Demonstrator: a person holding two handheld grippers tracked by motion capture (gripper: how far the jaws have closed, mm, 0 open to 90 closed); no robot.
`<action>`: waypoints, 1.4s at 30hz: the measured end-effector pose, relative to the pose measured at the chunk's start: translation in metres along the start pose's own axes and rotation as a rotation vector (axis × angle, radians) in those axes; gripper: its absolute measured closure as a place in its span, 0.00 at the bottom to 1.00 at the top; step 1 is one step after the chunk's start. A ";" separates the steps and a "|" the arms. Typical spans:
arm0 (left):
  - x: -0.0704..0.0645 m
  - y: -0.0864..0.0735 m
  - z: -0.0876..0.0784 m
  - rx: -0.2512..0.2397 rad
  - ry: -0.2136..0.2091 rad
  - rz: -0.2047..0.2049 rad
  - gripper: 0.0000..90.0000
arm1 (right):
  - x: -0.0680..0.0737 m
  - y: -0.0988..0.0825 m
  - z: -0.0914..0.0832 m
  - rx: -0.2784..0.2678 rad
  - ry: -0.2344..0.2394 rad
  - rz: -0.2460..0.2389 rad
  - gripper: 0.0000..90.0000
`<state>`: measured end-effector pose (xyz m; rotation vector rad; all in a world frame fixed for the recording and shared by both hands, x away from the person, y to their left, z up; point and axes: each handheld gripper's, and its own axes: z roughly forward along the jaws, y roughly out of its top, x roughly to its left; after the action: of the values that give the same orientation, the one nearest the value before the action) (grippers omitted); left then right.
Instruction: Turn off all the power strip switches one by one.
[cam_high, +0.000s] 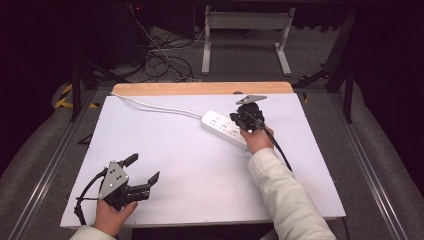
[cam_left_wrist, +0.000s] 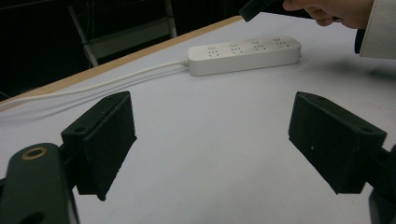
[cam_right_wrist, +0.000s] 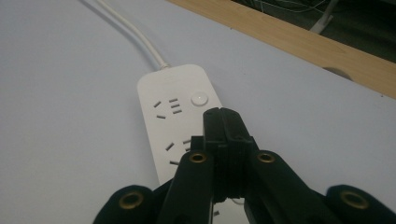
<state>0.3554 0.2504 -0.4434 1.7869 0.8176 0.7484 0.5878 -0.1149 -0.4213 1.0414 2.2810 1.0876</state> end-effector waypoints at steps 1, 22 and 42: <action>0.000 0.000 0.000 0.000 0.000 0.000 0.17 | 0.001 0.002 0.001 0.000 0.000 -0.004 1.00; 0.002 0.000 0.000 0.003 0.000 0.002 0.17 | -0.004 -0.009 0.040 0.062 -0.022 0.061 1.00; 0.001 0.000 0.000 0.001 -0.002 -0.004 0.17 | 0.002 -0.008 0.047 0.074 -0.035 0.032 1.00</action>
<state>0.3557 0.2518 -0.4434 1.7857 0.8202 0.7439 0.6120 -0.0945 -0.4564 1.1202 2.2998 0.9963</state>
